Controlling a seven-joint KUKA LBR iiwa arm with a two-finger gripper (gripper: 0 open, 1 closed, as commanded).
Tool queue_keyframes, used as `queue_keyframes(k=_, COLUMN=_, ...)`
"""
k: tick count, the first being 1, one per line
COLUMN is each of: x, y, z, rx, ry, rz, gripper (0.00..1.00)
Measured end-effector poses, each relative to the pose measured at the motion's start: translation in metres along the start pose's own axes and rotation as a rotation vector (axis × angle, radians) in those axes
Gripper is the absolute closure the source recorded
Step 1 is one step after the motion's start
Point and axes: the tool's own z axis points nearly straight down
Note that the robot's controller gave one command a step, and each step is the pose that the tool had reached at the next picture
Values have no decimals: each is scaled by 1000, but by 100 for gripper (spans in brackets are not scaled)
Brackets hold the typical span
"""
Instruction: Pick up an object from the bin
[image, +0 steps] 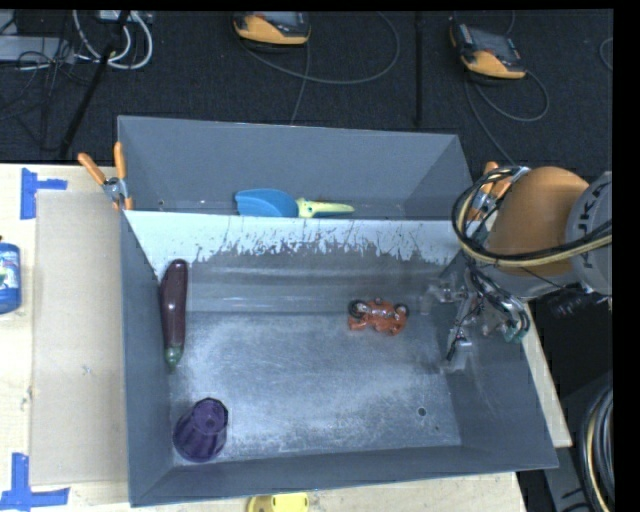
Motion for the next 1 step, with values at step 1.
queue_keyframes(k=1, x=-8, y=33, z=9, rx=-1, ry=2, rz=23, gripper=0)
